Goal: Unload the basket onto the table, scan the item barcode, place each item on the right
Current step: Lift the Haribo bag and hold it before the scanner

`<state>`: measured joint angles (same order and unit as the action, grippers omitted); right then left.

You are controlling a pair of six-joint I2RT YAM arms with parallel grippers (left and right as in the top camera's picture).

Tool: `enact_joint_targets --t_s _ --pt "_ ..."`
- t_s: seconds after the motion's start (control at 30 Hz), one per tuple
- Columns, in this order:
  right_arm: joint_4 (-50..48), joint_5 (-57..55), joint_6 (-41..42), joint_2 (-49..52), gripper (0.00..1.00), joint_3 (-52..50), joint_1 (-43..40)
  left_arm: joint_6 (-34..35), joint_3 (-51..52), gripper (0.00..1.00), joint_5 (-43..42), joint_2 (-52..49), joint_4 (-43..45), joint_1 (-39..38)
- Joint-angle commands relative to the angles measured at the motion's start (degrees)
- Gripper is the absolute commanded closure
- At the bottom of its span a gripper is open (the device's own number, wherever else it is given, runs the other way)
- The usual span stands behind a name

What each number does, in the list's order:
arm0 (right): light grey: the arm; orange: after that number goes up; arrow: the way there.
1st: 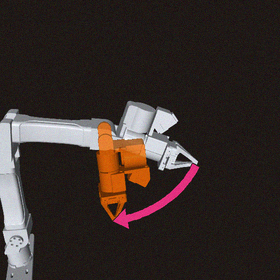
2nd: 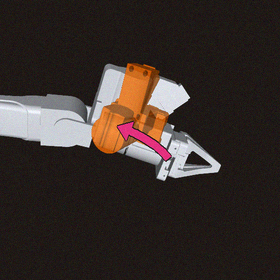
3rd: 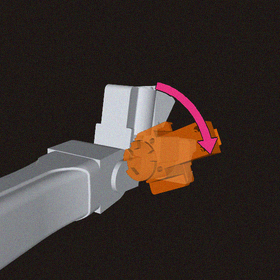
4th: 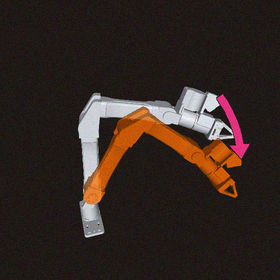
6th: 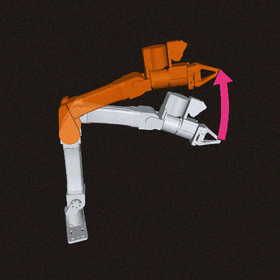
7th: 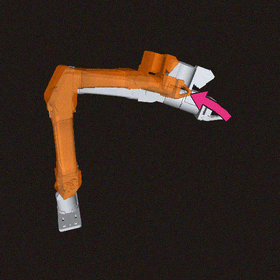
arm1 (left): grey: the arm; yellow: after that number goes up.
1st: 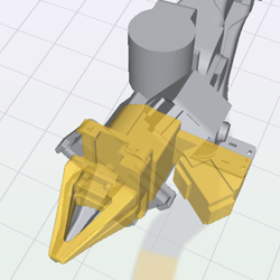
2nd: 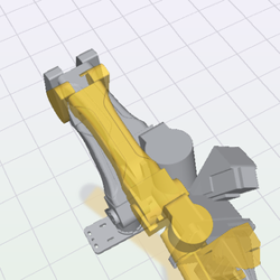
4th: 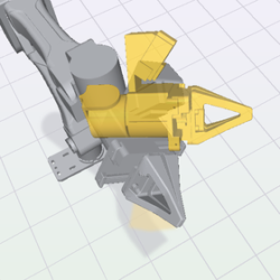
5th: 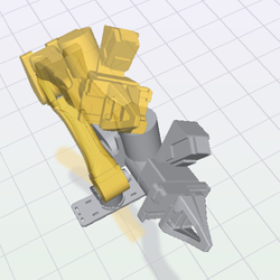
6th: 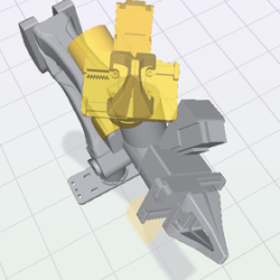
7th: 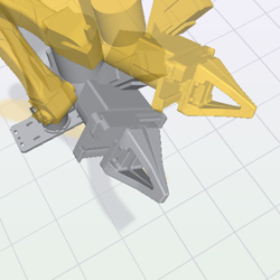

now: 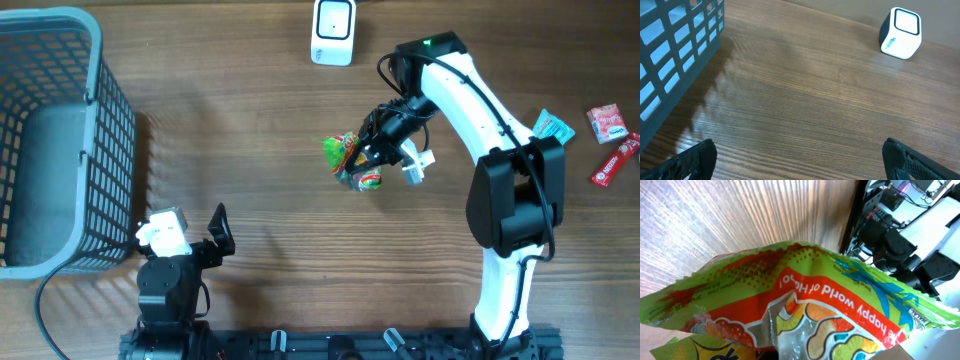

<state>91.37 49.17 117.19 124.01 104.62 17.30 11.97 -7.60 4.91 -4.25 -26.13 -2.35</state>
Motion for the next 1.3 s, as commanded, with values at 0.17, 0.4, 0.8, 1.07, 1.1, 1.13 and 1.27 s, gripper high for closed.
enact_joint_targets --t_s 0.17,0.4,0.8,1.07,1.1,1.13,1.27 --pt "-5.6 -0.3 -12.4 0.3 0.96 0.7 -0.1 0.7 0.1 0.0 0.8 0.0 -0.1 0.3" --pt "-19.9 5.9 -53.3 0.3 0.96 0.7 0.2 0.7 0.1 0.0 0.8 0.0 -0.1 0.3" --pt "-42.0 6.0 -81.5 0.3 0.96 0.7 5.4 0.7 0.1 0.0 0.8 0.0 -0.1 0.3" --pt "-74.0 -2.5 -76.0 2.0 0.95 0.7 1.9 0.7 0.1 0.0 0.8 0.0 -0.1 0.3" --pt "-77.7 -2.8 -73.7 3.3 0.95 0.7 1.6 0.7 0.1 0.0 0.8 0.0 -0.1 0.3" --pt "-81.0 -3.3 -71.5 4.8 0.95 0.7 1.3 0.7 0.1 0.0 0.8 0.0 -0.1 0.3" --pt "-87.9 -9.3 -64.2 11.1 0.96 3.9 0.6 0.7 0.1 0.0 0.8 0.0 -0.1 0.3"
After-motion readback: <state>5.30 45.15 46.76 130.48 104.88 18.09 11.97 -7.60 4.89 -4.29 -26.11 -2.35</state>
